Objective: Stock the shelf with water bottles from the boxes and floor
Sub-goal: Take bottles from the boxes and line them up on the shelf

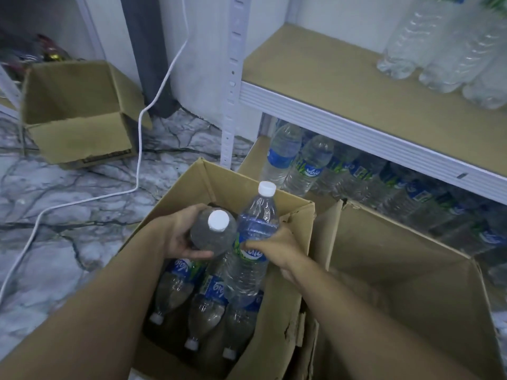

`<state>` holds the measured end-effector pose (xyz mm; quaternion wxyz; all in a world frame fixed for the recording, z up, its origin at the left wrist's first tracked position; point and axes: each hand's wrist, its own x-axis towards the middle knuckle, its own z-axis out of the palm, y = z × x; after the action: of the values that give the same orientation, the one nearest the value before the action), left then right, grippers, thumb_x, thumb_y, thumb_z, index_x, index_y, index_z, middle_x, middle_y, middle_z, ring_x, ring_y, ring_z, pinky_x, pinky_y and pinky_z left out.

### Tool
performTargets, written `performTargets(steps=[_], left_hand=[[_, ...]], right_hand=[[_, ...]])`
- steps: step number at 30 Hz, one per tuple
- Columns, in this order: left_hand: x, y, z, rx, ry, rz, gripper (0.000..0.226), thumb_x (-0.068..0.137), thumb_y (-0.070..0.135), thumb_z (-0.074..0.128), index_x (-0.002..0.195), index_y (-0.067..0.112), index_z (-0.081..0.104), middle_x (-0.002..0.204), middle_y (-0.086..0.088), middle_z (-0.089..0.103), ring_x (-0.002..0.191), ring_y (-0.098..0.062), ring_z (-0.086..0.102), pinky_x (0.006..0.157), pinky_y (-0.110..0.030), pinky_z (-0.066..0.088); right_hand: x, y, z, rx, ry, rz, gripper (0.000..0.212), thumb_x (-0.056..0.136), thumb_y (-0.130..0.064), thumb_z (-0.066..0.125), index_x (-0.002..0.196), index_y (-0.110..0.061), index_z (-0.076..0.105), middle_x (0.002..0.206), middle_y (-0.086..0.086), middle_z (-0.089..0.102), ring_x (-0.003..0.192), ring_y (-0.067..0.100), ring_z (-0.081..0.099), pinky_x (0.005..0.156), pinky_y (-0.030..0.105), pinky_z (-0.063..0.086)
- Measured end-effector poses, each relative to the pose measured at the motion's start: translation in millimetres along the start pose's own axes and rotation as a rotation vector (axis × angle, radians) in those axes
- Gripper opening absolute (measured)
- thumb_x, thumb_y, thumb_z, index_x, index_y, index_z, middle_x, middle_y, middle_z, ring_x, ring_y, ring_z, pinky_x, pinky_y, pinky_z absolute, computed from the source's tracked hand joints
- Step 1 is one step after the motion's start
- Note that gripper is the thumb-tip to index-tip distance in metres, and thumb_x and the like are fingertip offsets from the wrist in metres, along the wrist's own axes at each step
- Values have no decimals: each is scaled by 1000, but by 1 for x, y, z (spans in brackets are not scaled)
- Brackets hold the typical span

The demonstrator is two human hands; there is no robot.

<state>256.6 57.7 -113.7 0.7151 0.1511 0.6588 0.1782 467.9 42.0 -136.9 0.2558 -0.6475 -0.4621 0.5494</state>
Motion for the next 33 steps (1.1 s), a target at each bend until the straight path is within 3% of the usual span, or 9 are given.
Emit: performTargets(steps=[4,8,10,12,16,22,26,29,33], left_hand=[[11,-4,11,50,64,113,51,97,53,40,102,6,58,92,-21,61,69,-30,66,48,-35,59],[39,-26,4,160,139,353,36,101,14,41,137,15,48,70,-18,58,52,-33,63,50,-39,55],[52,-38,-3,345,149,493,55,92,1,50,142,24,45,83,-8,66,69,-25,64,66,-39,54],[61,-46,-10,674,259,650,72,81,17,68,145,32,39,100,1,67,90,-17,62,84,-36,53],[69,-50,-7,842,431,728,108,55,45,89,144,35,28,136,-4,32,133,-25,26,107,-47,38],[65,-43,-1,595,350,907,80,47,32,94,118,29,59,106,17,69,95,7,63,80,-19,55],[55,-44,-3,568,373,758,61,46,36,95,98,24,67,84,12,73,80,0,68,71,-17,54],[56,-63,-5,511,414,654,42,58,32,91,93,22,70,75,13,71,71,2,64,56,-9,44],[68,-90,-14,414,456,595,38,62,23,90,93,21,68,69,21,64,68,3,60,62,-12,44]], right_hand=[[10,4,7,180,129,45,75,60,-9,89,124,-21,52,106,-4,69,88,9,68,67,21,55],[19,16,6,281,171,44,66,62,-10,87,121,-23,60,104,-5,73,87,11,72,75,29,60],[21,20,7,297,179,24,67,62,-13,88,121,-25,60,107,-6,73,92,12,72,81,32,60],[23,21,10,319,181,16,72,62,-12,89,124,-26,56,110,-6,72,95,13,70,83,32,59],[24,21,10,332,155,12,70,63,-5,88,121,-26,55,109,-4,71,92,12,70,76,28,58],[18,24,5,311,209,-15,63,62,-7,90,114,-27,61,102,-8,73,86,8,71,67,22,57],[16,23,12,249,244,-34,62,60,-10,91,112,-27,61,100,-7,74,88,11,72,79,32,60],[13,23,30,223,265,-32,59,60,-12,89,109,-28,61,97,-11,73,86,6,70,72,23,56],[15,30,50,261,315,37,60,59,-23,86,112,-29,59,100,-11,71,90,9,69,82,32,58]])
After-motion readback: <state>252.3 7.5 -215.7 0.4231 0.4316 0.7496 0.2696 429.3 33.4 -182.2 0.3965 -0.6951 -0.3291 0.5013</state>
